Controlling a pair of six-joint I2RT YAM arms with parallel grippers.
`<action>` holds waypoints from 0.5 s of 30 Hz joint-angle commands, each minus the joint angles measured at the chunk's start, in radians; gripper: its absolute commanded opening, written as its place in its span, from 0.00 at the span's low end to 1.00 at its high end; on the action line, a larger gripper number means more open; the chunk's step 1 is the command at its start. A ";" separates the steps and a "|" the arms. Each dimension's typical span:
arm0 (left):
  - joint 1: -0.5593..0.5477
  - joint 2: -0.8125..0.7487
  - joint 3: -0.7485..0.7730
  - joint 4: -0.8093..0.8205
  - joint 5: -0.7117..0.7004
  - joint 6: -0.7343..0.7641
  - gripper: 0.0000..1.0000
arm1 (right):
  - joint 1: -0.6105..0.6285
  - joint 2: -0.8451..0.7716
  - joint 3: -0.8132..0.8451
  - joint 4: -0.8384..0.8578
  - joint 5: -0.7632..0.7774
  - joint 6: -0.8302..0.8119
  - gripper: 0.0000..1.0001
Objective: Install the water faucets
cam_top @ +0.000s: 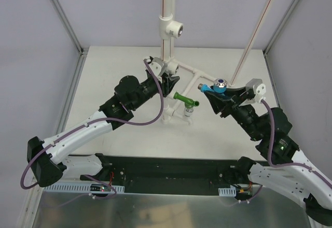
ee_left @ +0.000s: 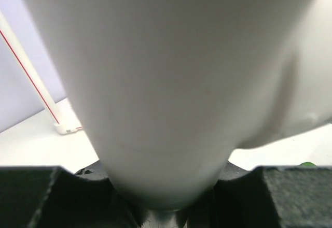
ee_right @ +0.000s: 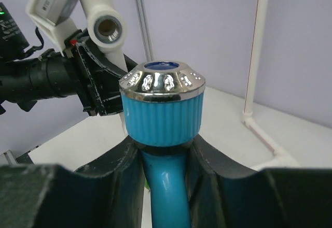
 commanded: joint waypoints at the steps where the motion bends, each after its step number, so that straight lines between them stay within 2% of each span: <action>1: -0.014 -0.041 0.067 -0.102 -0.003 -0.169 0.00 | 0.001 0.028 0.057 0.214 -0.121 -0.194 0.00; 4: -0.015 -0.047 0.068 -0.114 -0.002 -0.174 0.00 | 0.001 0.058 0.052 0.306 -0.135 -0.260 0.00; 7: -0.015 -0.060 0.047 -0.111 0.000 -0.183 0.00 | 0.001 0.097 0.069 0.329 -0.177 -0.320 0.00; 9: -0.014 -0.064 0.025 -0.103 0.001 -0.184 0.00 | -0.001 0.120 0.078 0.342 -0.250 -0.347 0.00; 15: -0.015 -0.078 -0.028 -0.079 0.017 -0.209 0.00 | -0.001 0.168 0.088 0.423 -0.332 -0.369 0.00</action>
